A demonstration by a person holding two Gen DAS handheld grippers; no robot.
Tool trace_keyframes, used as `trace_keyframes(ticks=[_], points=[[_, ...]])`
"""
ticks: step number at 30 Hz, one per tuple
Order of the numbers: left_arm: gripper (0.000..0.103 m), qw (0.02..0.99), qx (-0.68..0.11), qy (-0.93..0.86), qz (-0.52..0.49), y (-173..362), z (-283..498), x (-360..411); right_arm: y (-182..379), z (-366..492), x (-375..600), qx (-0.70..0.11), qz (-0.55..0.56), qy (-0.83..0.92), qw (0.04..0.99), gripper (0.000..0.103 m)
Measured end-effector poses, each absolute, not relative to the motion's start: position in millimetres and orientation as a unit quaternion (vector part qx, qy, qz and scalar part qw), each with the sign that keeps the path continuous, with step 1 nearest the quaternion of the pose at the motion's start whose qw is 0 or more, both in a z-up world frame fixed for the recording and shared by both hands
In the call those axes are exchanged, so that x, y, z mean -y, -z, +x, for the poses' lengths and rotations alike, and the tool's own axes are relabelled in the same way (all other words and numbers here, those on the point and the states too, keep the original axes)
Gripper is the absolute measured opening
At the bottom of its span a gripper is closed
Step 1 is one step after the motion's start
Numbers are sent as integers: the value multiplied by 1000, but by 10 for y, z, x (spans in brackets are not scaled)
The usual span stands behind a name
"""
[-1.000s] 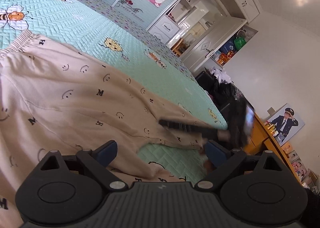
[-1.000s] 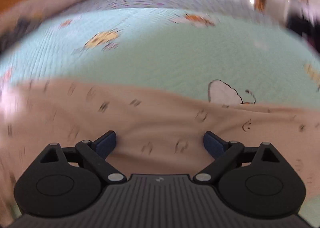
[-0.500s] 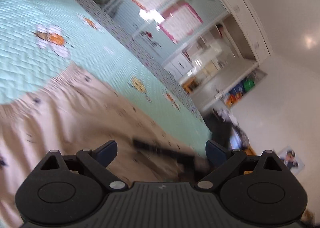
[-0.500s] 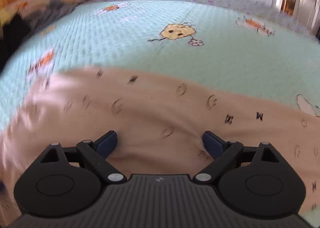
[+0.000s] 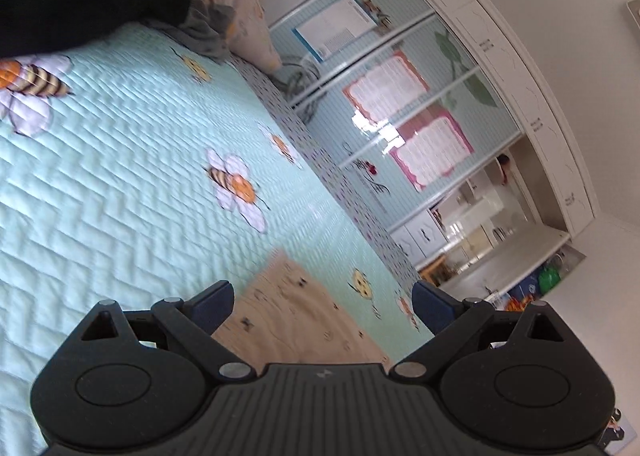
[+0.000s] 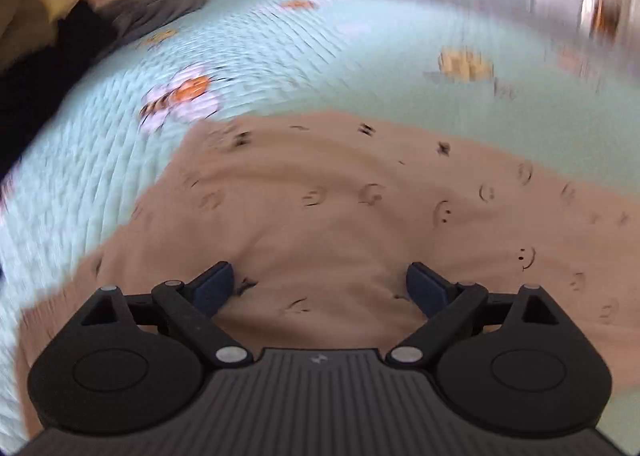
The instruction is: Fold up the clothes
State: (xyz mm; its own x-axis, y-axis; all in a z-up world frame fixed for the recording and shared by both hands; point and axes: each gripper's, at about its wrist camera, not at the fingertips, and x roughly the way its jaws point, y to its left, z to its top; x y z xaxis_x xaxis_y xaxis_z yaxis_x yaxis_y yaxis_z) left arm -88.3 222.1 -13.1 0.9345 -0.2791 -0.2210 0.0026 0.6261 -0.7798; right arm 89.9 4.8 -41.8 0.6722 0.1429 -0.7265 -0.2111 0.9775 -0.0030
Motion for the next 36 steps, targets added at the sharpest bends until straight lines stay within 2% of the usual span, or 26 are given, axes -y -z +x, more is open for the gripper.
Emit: trace_keyframes(ticks=[1,4,7,10,14,17,19,22,26,28,33,36], points=[[96,886,-163,75,-427,129,-910,-2280,419,691,-183,-382,-74,-114,914,94],[97,883,-165,65,-435,128,-962,-2384,288,393,-122,-367,-66,-160,914,93],[97,884,-166,59,-434,109,-992,-2413,102,317,-185,-331,-61,-119,934,94],[97,884,-166,52,-434,114,-1009,-2439,239,582,-282,-410,20,-90,908,94],[97,883,-165,44,-438,124,-1027,-2487,227,64,-669,-365,-82,-137,917,92],[97,881,-166,42,-440,127,-1027,-2505,93,-173,-197,-331,-36,-122,935,93],[97,881,-168,43,-440,134,-1014,-2501,121,-473,5,-341,-10,-87,936,94],[97,881,-172,44,-439,144,-995,-2493,268,-944,102,-371,-19,-103,923,92],[97,882,-177,48,-434,152,-974,-2458,156,-1714,200,-314,-52,-110,942,93],[97,885,-181,52,-426,148,-969,-2416,163,-2046,345,-323,-20,-91,942,94],[97,886,-197,66,-414,135,-953,-2350,260,-2791,377,-347,-41,-107,931,94],[97,892,-203,78,-395,95,-965,-2290,251,-2980,497,-324,-50,-110,938,94]])
